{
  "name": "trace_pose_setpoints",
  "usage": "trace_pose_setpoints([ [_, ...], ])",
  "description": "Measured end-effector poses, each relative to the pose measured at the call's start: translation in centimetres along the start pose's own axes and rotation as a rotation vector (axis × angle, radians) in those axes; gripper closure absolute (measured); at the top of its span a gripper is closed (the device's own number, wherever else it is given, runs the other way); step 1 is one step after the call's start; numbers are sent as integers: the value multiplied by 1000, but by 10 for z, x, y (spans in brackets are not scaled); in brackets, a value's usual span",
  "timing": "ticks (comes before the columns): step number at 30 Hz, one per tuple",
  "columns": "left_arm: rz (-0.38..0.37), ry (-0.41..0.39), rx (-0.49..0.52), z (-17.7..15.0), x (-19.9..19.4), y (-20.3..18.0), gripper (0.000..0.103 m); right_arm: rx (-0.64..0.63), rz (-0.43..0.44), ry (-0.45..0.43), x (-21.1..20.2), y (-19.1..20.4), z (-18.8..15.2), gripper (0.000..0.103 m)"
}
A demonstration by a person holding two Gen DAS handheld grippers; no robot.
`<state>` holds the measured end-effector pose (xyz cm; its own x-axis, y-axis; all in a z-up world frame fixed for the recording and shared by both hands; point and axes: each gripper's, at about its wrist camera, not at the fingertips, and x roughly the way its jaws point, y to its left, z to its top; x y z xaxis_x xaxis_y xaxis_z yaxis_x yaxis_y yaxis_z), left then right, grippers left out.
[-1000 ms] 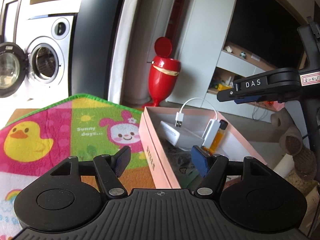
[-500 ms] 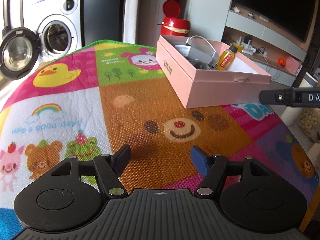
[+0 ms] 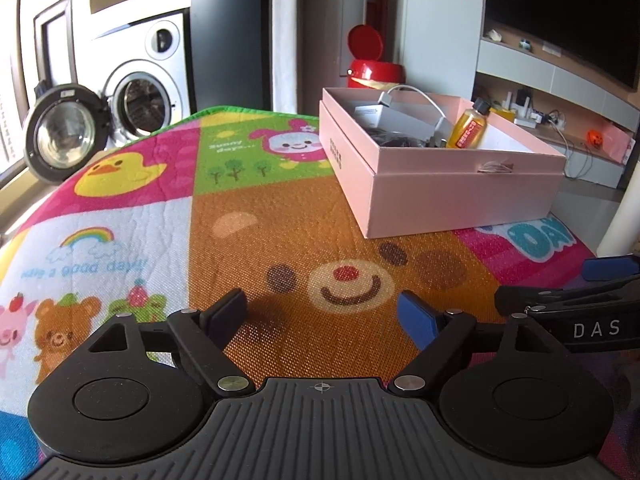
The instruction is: Organize rigid objects
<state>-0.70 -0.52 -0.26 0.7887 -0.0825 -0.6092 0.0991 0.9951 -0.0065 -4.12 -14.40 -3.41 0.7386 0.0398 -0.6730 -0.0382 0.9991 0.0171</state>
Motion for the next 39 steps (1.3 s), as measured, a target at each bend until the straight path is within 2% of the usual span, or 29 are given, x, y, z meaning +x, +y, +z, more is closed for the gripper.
trace_pose_setpoints([
  [2,8,-1,2,0,0,-2,16,-6,4,-9,0,-1,-1,0],
  [6,12,-2,0,0,0,-1,15,16,-5,-80,0,-5,-8,0],
  [14,33,0,-1,1,3,-2,13,16,-47,-96,2,-1,-5,0],
  [39,31,1,-7,2,4,-2,13,39,-49,-110,3,-2,-7,0],
])
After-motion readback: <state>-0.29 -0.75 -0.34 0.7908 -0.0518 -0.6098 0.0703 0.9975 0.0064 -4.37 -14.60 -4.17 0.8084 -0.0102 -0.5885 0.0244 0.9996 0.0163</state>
